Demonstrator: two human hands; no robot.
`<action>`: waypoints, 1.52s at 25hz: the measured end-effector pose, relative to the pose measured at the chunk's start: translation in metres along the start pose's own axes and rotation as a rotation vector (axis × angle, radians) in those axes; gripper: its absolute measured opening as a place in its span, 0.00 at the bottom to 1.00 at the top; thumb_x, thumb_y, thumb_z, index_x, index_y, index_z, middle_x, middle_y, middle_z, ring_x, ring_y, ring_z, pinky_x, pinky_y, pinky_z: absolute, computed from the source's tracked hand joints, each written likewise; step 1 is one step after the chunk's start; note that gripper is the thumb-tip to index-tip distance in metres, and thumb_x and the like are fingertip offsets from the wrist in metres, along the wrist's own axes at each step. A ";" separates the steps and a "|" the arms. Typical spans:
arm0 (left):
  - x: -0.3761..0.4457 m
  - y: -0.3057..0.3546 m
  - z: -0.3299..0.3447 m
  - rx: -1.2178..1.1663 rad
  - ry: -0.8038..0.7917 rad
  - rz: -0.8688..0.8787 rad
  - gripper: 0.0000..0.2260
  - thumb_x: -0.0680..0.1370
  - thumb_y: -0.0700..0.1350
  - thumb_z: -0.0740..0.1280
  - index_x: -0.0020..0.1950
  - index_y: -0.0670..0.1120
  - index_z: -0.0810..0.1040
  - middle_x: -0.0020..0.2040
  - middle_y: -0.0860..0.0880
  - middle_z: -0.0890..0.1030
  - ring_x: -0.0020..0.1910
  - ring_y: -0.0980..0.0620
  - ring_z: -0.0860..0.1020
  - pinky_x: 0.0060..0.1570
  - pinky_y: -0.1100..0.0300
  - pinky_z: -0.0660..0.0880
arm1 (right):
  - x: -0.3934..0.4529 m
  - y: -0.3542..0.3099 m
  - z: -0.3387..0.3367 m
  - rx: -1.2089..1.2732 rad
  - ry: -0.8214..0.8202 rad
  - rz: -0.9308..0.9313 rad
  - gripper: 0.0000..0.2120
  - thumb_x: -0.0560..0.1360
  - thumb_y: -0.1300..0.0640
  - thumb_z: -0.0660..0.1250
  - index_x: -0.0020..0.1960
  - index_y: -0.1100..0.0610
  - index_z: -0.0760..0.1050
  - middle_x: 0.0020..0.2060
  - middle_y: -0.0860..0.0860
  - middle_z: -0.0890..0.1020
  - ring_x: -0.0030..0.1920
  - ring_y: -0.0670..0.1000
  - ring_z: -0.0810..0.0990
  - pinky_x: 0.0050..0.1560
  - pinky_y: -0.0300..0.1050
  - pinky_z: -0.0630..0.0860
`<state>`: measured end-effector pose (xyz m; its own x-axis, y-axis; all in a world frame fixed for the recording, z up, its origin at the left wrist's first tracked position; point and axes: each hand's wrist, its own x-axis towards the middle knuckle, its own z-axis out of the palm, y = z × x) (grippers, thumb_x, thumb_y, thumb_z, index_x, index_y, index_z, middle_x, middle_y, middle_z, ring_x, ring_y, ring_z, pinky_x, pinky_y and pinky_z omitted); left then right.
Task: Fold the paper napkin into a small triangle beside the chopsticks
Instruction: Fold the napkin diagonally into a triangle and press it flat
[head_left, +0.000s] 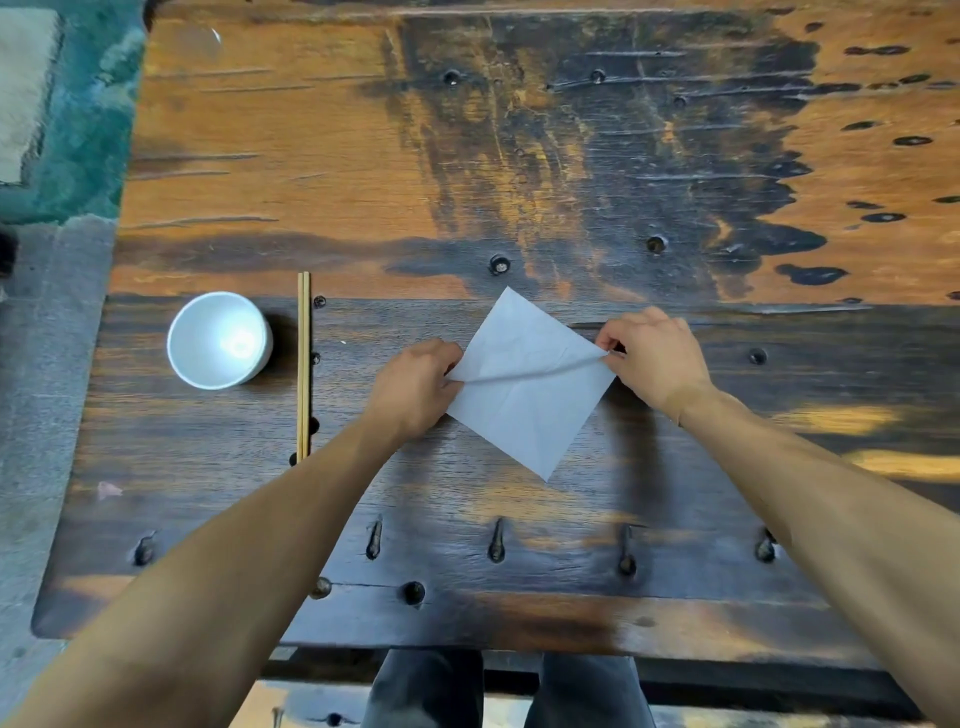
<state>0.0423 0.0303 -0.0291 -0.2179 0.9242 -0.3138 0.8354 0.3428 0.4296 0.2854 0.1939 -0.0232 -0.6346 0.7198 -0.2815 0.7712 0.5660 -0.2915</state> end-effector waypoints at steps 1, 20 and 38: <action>-0.004 -0.001 0.002 0.071 0.030 0.062 0.04 0.74 0.40 0.66 0.48 0.43 0.75 0.47 0.46 0.76 0.47 0.44 0.74 0.39 0.54 0.68 | -0.005 0.002 0.001 -0.032 0.039 -0.034 0.07 0.73 0.63 0.67 0.47 0.53 0.79 0.44 0.49 0.81 0.52 0.56 0.73 0.49 0.48 0.61; -0.035 -0.011 0.020 0.386 0.106 0.476 0.22 0.69 0.37 0.74 0.62 0.50 0.79 0.48 0.44 0.78 0.44 0.43 0.76 0.40 0.51 0.75 | -0.038 0.027 0.029 -0.217 0.286 -0.271 0.07 0.70 0.63 0.74 0.46 0.56 0.80 0.43 0.54 0.81 0.43 0.59 0.77 0.43 0.53 0.69; -0.034 -0.008 0.016 0.348 0.147 0.387 0.10 0.70 0.36 0.75 0.49 0.44 0.80 0.48 0.45 0.80 0.42 0.44 0.77 0.36 0.53 0.74 | -0.041 0.028 0.028 -0.231 0.357 -0.327 0.03 0.72 0.62 0.72 0.45 0.57 0.80 0.44 0.54 0.82 0.43 0.60 0.78 0.43 0.52 0.69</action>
<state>0.0515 -0.0069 -0.0354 0.0920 0.9942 -0.0555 0.9810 -0.0809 0.1764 0.3318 0.1686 -0.0454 -0.8178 0.5606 0.1304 0.5530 0.8281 -0.0920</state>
